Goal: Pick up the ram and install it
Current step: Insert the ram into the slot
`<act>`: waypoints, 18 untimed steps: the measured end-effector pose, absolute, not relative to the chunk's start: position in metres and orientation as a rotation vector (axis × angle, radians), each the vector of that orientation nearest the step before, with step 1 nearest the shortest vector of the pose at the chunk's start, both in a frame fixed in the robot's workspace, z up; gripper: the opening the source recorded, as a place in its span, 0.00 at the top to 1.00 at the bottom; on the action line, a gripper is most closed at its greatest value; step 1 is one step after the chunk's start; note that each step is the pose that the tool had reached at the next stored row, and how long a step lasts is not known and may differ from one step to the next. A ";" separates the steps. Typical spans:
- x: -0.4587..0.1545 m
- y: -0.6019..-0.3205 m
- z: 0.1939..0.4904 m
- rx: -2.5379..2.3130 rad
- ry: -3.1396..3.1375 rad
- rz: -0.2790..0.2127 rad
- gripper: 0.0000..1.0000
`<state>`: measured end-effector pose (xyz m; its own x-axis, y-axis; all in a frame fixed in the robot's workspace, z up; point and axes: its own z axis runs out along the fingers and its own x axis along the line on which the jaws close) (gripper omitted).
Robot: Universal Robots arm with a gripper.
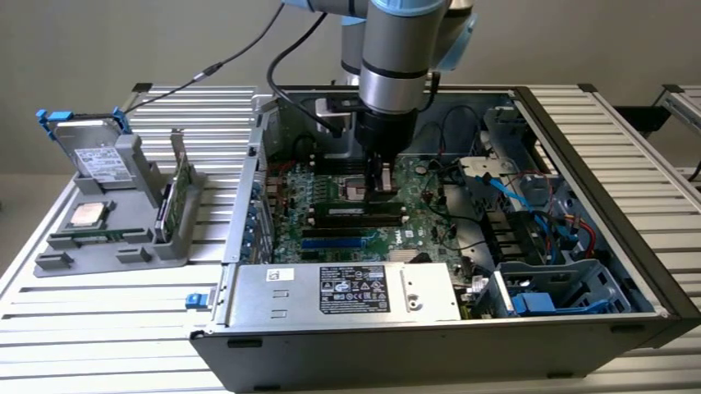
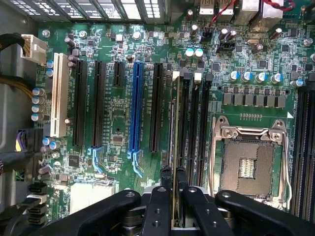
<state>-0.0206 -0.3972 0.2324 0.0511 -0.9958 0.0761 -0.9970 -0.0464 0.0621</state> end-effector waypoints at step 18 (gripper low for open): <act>-0.017 -0.397 0.227 2.199 -2.092 0.005 0.86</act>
